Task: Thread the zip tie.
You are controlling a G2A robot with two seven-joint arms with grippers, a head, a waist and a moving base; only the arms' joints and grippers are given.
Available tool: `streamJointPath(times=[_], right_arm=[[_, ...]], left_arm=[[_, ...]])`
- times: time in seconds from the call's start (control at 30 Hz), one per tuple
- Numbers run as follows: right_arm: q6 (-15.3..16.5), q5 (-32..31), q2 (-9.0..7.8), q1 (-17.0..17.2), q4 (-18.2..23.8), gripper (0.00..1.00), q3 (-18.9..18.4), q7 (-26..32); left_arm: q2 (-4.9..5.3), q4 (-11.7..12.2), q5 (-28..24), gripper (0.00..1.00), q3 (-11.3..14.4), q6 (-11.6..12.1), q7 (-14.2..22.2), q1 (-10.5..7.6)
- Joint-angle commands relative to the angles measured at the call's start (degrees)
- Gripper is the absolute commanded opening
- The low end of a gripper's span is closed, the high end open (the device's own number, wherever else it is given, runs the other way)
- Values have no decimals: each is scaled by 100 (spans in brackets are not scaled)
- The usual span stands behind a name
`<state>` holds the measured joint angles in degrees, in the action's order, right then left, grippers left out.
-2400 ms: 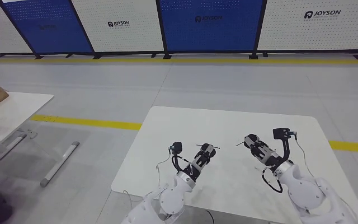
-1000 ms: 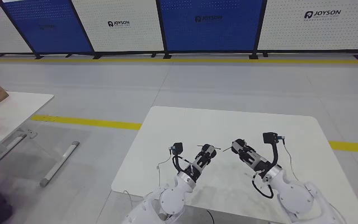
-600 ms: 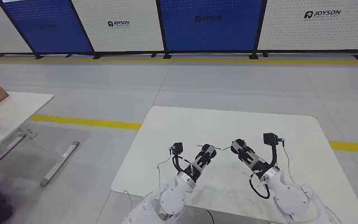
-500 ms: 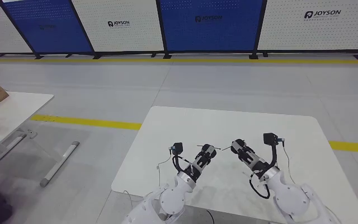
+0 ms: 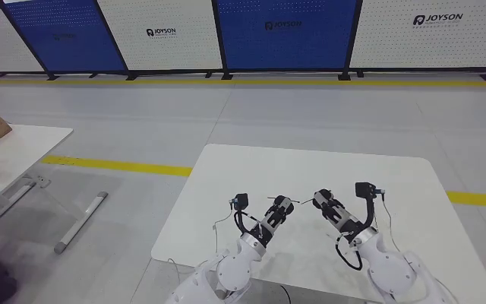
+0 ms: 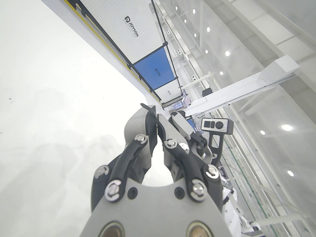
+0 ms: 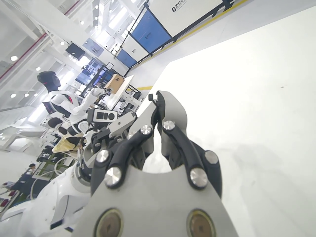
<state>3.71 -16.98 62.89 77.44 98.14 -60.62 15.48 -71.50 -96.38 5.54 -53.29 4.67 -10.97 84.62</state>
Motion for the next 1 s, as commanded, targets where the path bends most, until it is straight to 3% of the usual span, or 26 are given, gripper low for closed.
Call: streamJointPath(times=[0.0, 0.97], right_arm=[[1, 7, -1, -2, 1, 0, 0, 18], [94, -84, 109, 42, 0, 0, -87, -12]], left_arm=[[0, 0, 0, 0, 0, 0, 0, 0], [0, 0, 0, 0, 0, 0, 0, 0]])
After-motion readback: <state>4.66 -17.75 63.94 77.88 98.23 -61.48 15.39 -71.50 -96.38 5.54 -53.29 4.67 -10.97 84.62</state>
